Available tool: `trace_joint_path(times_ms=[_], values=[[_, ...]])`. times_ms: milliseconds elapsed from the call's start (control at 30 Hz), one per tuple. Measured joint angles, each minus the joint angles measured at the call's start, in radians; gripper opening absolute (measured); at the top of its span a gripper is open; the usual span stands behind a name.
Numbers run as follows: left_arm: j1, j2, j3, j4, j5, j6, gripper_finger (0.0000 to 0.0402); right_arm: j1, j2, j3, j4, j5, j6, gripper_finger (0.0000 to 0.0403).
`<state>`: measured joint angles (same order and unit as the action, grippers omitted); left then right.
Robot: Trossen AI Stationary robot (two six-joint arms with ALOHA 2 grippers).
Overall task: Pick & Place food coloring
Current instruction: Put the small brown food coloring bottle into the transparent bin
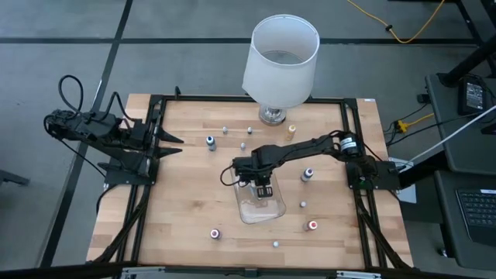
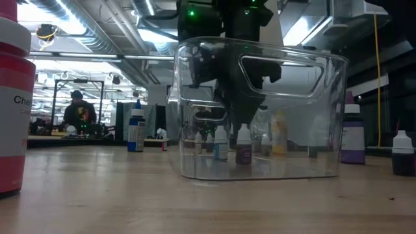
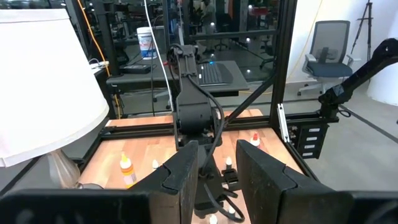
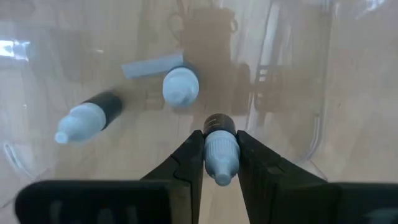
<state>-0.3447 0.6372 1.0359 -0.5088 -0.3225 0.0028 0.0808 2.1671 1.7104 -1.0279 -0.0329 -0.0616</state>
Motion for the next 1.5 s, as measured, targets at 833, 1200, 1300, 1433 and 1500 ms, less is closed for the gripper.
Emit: trace_joint_path(times_ms=[833,1200,1300,1433,1500], values=[[0.000,0.000,0.000,-0.014,0.000,-0.007,0.0104,0.010,0.012,0.190,-0.091,0.081,-0.039,0.0083],[0.000,0.000,0.000,-0.028,0.000,-0.007,0.0104,0.072,0.009,0.234,-0.112,0.100,-0.222,0.0083],[0.000,0.000,0.000,-0.028,0.000,-0.007,0.0104,0.095,0.009,0.234,-0.108,0.100,-0.249,0.0083],[0.000,0.000,0.000,-0.029,0.001,-0.008,0.0104,0.125,0.009,0.234,-0.108,0.099,-0.282,0.0083],[0.000,0.000,0.000,-0.028,0.001,-0.009,0.0104,0.135,0.011,0.234,-0.106,0.094,-0.288,0.0083]])
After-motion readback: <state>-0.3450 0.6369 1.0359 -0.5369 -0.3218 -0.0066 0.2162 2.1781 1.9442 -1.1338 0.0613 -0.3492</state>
